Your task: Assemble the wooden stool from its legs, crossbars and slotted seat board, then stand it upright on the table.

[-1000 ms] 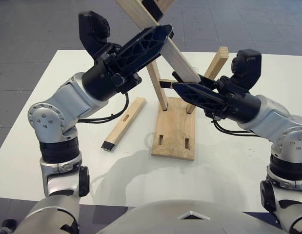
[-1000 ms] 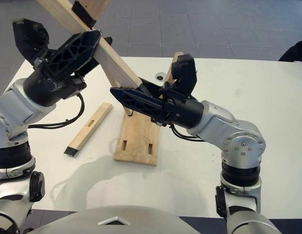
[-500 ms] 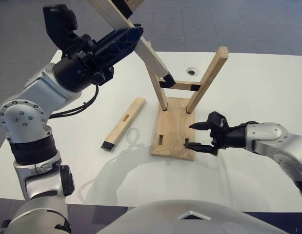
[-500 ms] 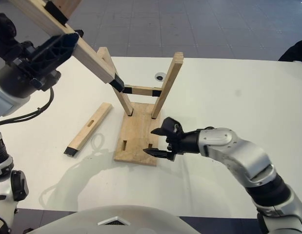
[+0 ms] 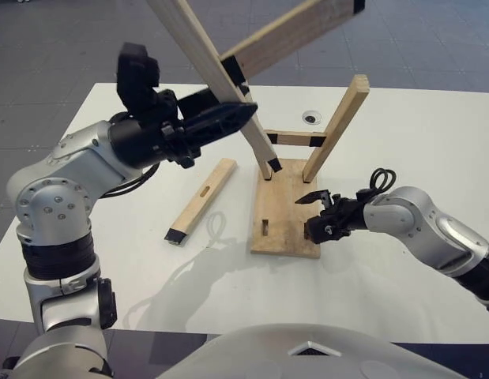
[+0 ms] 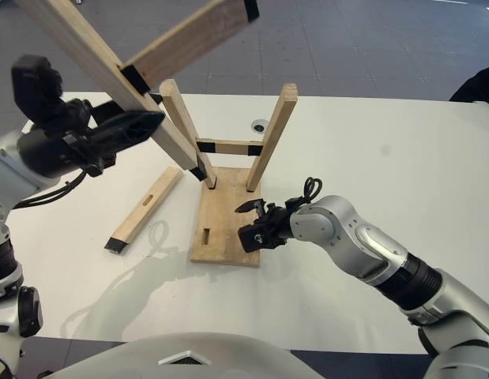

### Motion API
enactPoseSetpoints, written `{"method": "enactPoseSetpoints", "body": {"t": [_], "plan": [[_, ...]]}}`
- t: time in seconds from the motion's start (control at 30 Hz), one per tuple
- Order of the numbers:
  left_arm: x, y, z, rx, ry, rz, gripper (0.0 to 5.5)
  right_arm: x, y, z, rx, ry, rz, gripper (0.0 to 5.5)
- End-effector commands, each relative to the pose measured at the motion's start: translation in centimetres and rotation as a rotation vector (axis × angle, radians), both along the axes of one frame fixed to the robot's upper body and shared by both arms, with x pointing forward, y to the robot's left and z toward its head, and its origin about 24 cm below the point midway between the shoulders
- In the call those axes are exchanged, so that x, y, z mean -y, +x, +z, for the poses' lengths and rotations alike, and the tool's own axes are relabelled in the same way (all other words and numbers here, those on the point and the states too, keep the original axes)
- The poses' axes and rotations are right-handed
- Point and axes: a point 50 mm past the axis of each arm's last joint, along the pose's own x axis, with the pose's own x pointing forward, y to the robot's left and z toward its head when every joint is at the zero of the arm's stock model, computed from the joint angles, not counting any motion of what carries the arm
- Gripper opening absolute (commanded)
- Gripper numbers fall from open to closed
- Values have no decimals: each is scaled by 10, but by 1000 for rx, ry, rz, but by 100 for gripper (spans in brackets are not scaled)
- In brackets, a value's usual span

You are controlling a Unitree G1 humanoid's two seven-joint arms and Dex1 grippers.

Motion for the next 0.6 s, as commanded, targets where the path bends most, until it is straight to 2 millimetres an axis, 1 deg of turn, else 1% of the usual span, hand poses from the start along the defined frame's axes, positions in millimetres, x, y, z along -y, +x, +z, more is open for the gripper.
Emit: {"method": "enactPoseSetpoints", "body": {"t": [0.03, 0.1, 0.17, 0.27, 0.4, 0.47, 0.6], "plan": [[8, -6, -21, 27, 68, -33, 210, 41, 12, -22, 83, -206, 22, 378], [15, -11, -36, 31, 91, -67, 210, 50, 18, -19, 138, -214, 48, 378], [24, -12, -50, 40, 90, -70, 209, 54, 23, -17, 169, -195, 58, 378], [34, -9, -68, 65, 86, -20, 209, 50, 24, -17, 169, -144, 46, 378], [39, -7, -84, 81, 63, 50, 209, 45, 22, -20, 147, -112, 37, 378], [42, -9, -96, 66, 70, 73, 209, 44, 19, -22, 134, -101, 25, 378], [47, -18, -115, 2, 78, 81, 209, 38, 18, -22, 120, -76, 13, 378]]}}
